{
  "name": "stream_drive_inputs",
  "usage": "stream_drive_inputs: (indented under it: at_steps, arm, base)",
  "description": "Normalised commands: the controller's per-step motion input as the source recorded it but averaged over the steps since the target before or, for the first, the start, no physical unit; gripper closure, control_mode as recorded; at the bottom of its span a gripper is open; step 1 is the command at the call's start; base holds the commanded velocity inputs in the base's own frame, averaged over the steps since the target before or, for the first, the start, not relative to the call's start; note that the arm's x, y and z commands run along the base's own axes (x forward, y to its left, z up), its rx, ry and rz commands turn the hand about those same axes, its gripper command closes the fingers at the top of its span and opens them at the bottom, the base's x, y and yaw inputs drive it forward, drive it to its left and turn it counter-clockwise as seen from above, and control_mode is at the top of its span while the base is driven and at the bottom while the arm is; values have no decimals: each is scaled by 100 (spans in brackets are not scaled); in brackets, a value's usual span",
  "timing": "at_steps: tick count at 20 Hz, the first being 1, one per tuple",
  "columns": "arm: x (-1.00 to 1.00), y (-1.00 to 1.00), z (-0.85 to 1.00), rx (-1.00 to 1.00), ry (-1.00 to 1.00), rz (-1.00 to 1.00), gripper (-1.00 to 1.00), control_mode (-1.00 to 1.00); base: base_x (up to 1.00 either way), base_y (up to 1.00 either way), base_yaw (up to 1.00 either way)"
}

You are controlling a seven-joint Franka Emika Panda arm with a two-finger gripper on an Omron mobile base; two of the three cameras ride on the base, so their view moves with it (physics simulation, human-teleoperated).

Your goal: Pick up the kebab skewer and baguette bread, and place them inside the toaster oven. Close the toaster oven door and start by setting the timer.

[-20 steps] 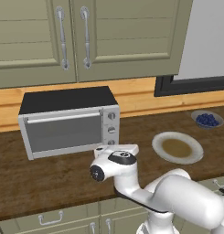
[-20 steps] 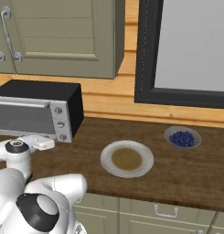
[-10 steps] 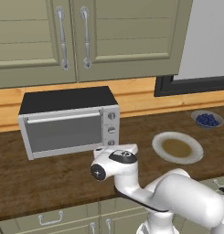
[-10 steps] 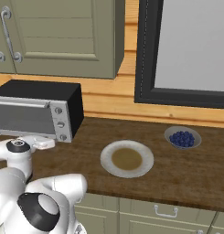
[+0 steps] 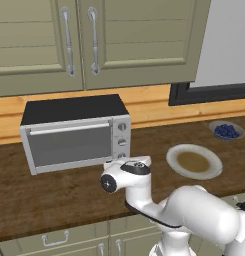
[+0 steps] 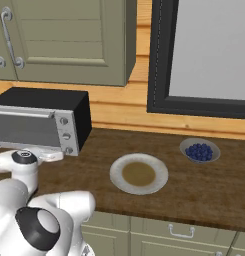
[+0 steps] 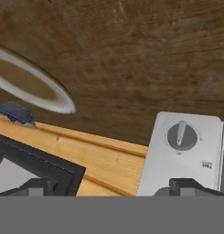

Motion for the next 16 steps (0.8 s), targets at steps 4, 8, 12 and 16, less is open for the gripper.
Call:
stream_drive_inputs:
  at_steps: [4, 8, 12, 16]
  arm:
    - [19, -54, -31, 0, 0, 9, -100, -100]
    - [9, -48, -35, 0, 0, 9, -100, -100]
    - [0, -30, -39, 0, 0, 8, -100, -100]
    - [4, -18, -31, 0, 0, 8, -100, -100]
  base:
    - [0, 0, 0]
    - [0, 0, 0]
    - [0, 0, 0]
    - [0, 0, 0]
